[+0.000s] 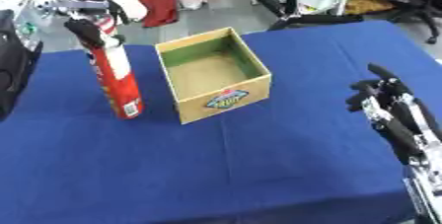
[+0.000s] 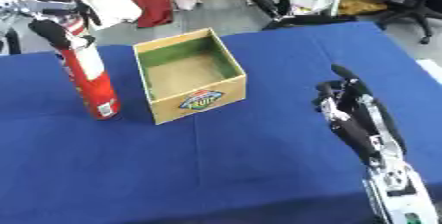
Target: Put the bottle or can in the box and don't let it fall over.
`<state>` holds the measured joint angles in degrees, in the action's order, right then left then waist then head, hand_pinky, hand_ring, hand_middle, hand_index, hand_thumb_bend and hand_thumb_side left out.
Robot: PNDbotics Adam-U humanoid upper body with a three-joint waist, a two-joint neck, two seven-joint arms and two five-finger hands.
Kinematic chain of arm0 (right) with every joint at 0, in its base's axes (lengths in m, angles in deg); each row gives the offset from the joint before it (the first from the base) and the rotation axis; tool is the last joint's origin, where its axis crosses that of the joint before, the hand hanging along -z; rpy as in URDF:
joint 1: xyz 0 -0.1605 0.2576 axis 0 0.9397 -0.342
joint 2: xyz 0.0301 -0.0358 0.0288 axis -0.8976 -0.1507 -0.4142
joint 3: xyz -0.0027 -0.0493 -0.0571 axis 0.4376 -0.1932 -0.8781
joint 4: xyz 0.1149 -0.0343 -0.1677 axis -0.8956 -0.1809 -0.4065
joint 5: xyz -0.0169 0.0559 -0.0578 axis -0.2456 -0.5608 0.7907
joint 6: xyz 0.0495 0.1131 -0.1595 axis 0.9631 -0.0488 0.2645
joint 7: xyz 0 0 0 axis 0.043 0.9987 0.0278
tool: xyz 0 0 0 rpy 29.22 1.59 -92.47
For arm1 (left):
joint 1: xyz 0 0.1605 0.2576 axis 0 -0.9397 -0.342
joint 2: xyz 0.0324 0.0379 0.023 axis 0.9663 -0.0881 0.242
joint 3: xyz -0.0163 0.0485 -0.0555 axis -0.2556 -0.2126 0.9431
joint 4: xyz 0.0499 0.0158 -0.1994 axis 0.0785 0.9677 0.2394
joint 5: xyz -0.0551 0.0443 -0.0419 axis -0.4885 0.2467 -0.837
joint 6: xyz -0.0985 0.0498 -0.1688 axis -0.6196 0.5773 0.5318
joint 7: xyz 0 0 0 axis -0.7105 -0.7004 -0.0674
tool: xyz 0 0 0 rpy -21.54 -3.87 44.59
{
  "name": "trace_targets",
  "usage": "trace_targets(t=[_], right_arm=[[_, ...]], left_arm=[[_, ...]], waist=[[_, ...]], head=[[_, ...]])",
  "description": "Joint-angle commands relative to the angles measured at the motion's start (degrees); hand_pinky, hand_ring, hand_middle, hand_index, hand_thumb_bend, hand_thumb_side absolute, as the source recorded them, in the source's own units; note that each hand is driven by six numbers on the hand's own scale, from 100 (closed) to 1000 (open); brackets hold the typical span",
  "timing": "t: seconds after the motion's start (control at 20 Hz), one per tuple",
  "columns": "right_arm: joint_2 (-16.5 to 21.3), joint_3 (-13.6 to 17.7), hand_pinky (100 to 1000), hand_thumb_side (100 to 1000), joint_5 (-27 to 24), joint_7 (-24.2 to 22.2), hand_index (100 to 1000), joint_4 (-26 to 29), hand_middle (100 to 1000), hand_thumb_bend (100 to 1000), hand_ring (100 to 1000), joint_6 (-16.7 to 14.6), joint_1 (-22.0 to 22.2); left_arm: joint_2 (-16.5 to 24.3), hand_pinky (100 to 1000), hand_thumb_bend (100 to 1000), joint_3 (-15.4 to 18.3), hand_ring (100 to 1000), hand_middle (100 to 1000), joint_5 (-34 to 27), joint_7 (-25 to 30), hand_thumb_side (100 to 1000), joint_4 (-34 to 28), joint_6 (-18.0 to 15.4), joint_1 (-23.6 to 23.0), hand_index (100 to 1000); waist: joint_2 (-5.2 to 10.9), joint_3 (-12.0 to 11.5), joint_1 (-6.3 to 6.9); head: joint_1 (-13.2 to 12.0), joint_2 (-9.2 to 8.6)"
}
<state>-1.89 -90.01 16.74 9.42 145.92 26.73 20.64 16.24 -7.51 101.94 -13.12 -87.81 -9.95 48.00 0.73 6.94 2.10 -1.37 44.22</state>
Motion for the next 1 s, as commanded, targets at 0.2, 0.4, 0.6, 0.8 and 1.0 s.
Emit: trace_targets(t=[0.2, 0.4, 0.6, 0.8, 1.0], right_arm=[[0.48, 0.29, 574, 458, -0.04, 0.16, 940, 0.36, 650, 117, 599, 0.0, -0.54], [0.46, 0.19, 574, 458, -0.08, 0.08, 940, 0.26, 650, 115, 599, 0.02, -0.5], [0.37, -0.03, 574, 458, -0.14, -0.16, 940, 0.22, 650, 115, 599, 0.0, -0.53], [0.13, -0.24, 574, 458, -0.17, -0.37, 940, 0.24, 650, 114, 599, -0.03, -0.79], [-0.2, -0.62, 574, 458, -0.29, -0.77, 940, 0.28, 649, 115, 599, -0.06, -1.27]], left_arm=[[2.75, 229, 100, 1.56, 488, 565, -5.54, 10.18, 257, -4.58, -9.14, 3.94, 834], [2.94, 210, 100, 1.72, 483, 564, -7.97, 8.92, 251, -7.89, -8.26, 6.0, 834], [1.42, 187, 100, 1.79, 477, 567, -9.77, 4.65, 232, -10.41, -7.82, 7.8, 835], [-1.41, 187, 100, 0.58, 481, 577, -9.39, -0.42, 222, -11.26, -8.43, 7.95, 840], [-4.74, 211, 100, -0.84, 504, 606, -7.46, -5.11, 216, -10.76, -9.16, 7.17, 850]], waist=[[0.65, 0.0, -0.08], [0.86, 0.11, -0.04], [1.01, 0.41, 0.01], [0.93, 0.93, 0.0], [0.49, 1.81, -0.08]], head=[[0.14, -0.1], [-0.05, -0.1], [-0.57, -0.1], [-0.86, -0.1], [-1.12, -0.1]])
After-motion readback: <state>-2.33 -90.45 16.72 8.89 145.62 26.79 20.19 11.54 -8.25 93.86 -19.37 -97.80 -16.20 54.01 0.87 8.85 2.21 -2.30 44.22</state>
